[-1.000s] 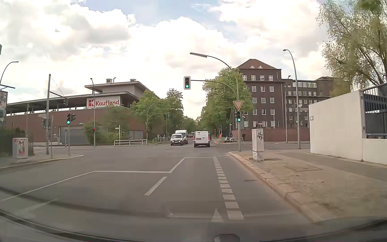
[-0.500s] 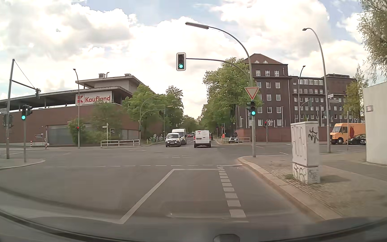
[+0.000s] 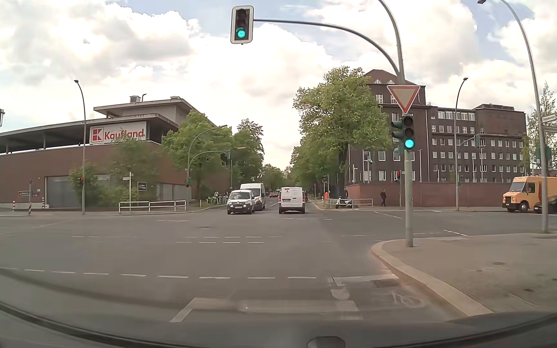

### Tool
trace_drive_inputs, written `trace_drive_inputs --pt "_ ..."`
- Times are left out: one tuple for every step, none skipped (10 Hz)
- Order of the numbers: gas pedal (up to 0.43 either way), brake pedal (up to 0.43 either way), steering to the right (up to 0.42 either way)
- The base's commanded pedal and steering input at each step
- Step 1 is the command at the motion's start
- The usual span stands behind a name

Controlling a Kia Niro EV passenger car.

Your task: Follow the waypoints while adhering to traffic rules and regulations

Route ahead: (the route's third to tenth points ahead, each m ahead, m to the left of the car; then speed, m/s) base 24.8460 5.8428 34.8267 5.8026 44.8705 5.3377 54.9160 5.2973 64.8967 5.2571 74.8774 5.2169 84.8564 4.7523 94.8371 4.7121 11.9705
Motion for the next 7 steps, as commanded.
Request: trace_drive_inputs --pt "0.000 0.024 -0.004" --pt "0.000 0.018 -0.004" --pt "0.000 0.024 -0.004" --pt "0.000 0.024 -0.004" --pt "0.008 0.018 -0.003" --pt "0.079 0.018 -0.001" --pt "0.079 0.024 -0.001"
